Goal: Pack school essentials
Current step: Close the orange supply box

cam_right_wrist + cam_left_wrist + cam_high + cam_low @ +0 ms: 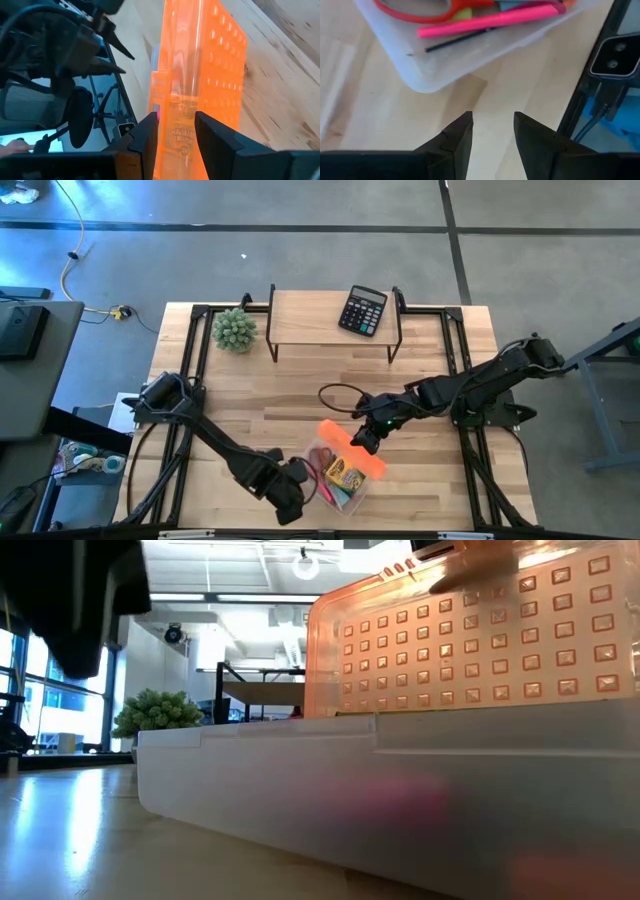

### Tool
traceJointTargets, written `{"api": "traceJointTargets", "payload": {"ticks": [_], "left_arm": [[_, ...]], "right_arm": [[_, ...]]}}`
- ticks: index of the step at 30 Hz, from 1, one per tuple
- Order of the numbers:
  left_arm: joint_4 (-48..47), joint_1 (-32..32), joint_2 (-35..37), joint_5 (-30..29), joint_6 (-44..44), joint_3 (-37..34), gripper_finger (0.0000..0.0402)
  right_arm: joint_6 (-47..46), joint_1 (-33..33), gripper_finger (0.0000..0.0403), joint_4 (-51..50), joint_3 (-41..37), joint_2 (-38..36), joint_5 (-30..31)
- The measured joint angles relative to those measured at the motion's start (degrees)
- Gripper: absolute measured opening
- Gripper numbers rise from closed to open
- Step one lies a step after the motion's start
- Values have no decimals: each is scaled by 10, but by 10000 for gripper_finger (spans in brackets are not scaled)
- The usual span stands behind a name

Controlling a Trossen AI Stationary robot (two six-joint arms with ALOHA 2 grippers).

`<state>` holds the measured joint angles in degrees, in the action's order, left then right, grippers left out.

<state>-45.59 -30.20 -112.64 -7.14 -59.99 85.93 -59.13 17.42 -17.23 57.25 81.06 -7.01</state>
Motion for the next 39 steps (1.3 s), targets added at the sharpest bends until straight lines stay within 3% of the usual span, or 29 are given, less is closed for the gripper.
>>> {"api": "traceJointTargets", "payload": {"ticks": [12,21,28,39], "left_arm": [[99,18,-26,-8,-26,-65,133],[129,28,-31,-33,-52,-65,133],[142,30,-31,-64,-61,-65,133],[181,51,-31,-96,-59,-65,133]], "right_arm": [[0,0,122,2,0,0,2],[-25,14,122,31,1,0,6],[-57,47,122,43,1,1,50],[-72,71,122,101,1,46,60]]}}
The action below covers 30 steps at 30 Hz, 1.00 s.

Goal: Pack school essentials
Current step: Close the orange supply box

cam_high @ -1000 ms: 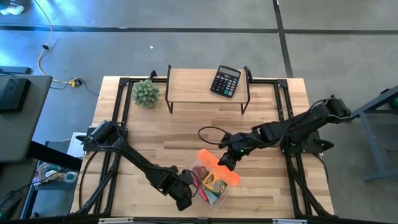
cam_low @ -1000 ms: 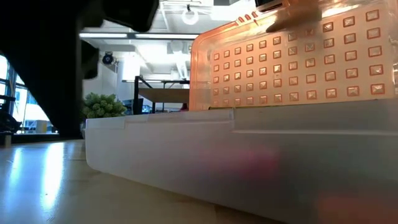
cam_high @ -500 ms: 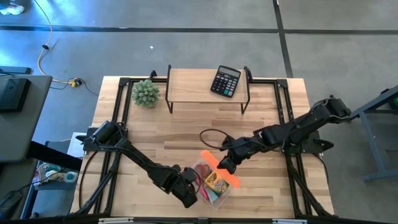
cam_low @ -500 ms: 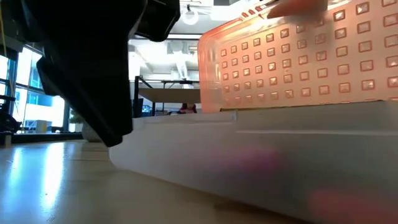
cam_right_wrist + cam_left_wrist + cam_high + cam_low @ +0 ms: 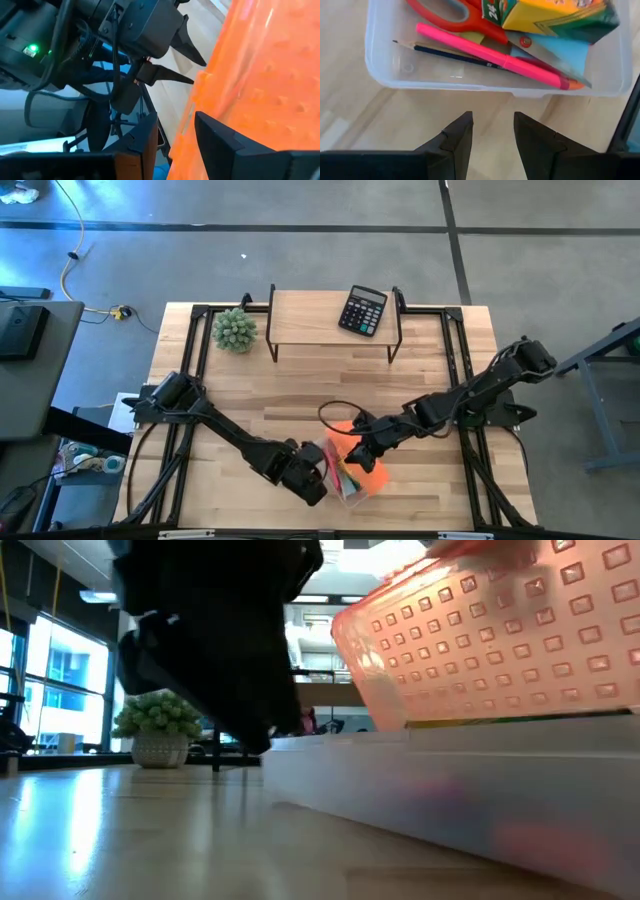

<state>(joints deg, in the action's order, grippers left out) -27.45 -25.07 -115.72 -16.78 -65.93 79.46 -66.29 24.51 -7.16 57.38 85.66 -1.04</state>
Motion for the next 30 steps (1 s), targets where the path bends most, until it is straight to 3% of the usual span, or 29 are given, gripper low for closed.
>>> {"api": "traceJointTargets", "payload": {"ticks": [7,11,16,22,26,30], "left_arm": [[8,14,0,-5,21,0,133],[7,15,3,20,36,0,133],[-7,3,15,44,39,0,133],[-76,-6,62,30,58,0,133],[-69,1,99,-10,115,0,133],[-14,18,111,-16,229,0,133]], "right_arm": [[-8,0,122,7,0,0,11],[-4,0,122,4,1,-3,11],[24,-1,122,-55,33,-3,11],[48,22,122,-139,82,-4,-5],[0,45,122,-160,73,-1,27],[-29,63,122,-187,65,18,40]]}}
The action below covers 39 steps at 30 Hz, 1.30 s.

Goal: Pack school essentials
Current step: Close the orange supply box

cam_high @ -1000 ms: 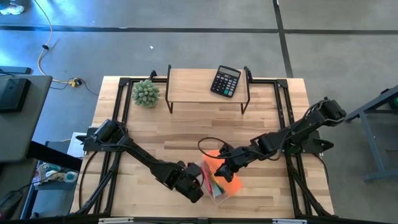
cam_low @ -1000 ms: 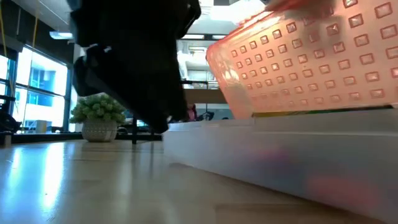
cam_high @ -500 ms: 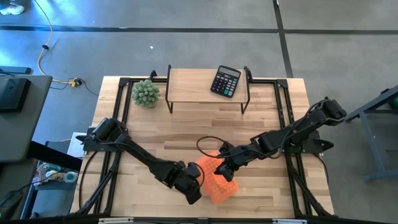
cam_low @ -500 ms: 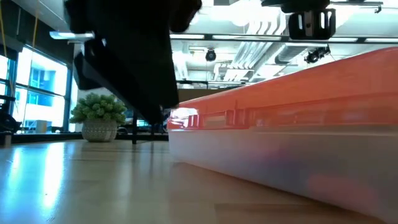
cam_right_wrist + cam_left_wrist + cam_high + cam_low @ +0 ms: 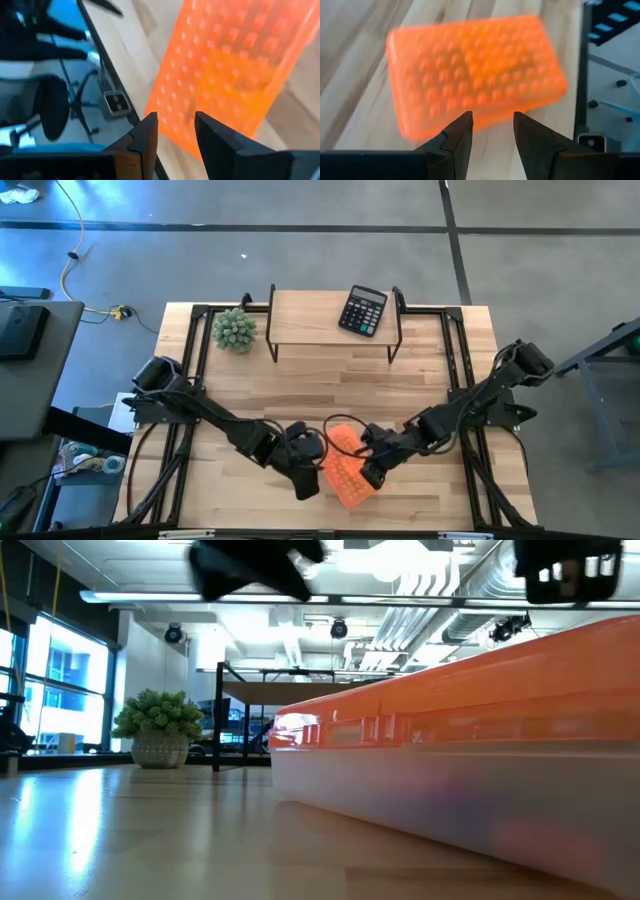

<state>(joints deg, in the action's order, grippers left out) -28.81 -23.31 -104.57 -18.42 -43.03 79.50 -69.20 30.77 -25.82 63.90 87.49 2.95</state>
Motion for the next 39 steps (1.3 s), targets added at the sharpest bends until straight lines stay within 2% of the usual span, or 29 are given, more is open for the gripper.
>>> {"api": "traceJointTargets", "payload": {"ticks": [4,13,19,24,32,39], "left_arm": [[43,19,-7,18,71,0,133],[46,82,-19,74,126,0,133],[44,121,-20,92,163,0,133],[45,139,-20,110,168,0,133],[46,133,-32,129,168,-1,133],[49,129,-73,149,147,-1,133]], "right_arm": [[3,10,122,6,0,25,-28],[73,23,122,25,0,63,-153],[86,29,122,62,0,98,-182],[61,47,122,81,0,121,-177],[19,64,122,84,0,154,-156],[-15,60,122,49,1,155,-122]]}}
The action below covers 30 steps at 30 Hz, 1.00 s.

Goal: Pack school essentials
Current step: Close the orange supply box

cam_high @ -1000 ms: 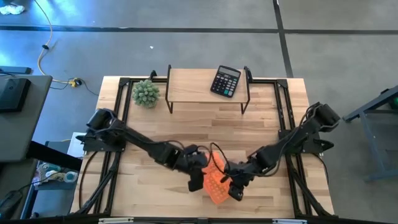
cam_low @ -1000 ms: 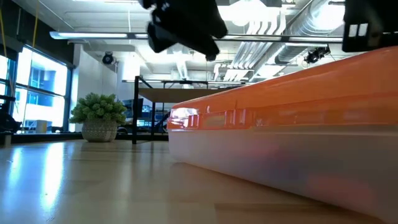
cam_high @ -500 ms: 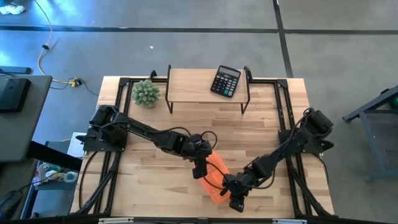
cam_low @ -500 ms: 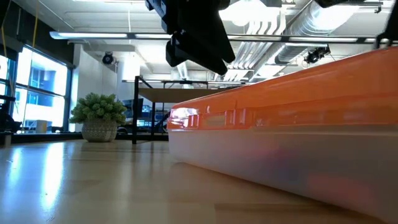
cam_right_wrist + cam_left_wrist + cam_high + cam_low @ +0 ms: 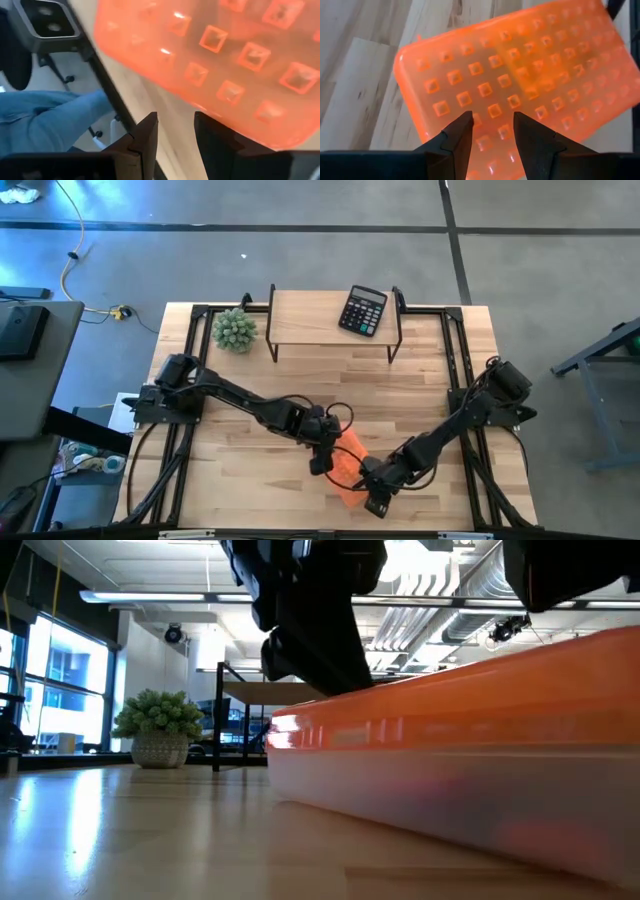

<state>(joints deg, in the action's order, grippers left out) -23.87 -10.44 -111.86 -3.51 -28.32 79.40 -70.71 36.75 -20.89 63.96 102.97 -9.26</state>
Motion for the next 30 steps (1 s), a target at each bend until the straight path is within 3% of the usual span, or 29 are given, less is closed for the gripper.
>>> {"api": "traceJointTargets", "payload": {"ticks": [30], "left_arm": [[-36,-24,-8,-10,-120,1,133]], "right_arm": [[7,-126,122,-291,-1,-47,40]]}}
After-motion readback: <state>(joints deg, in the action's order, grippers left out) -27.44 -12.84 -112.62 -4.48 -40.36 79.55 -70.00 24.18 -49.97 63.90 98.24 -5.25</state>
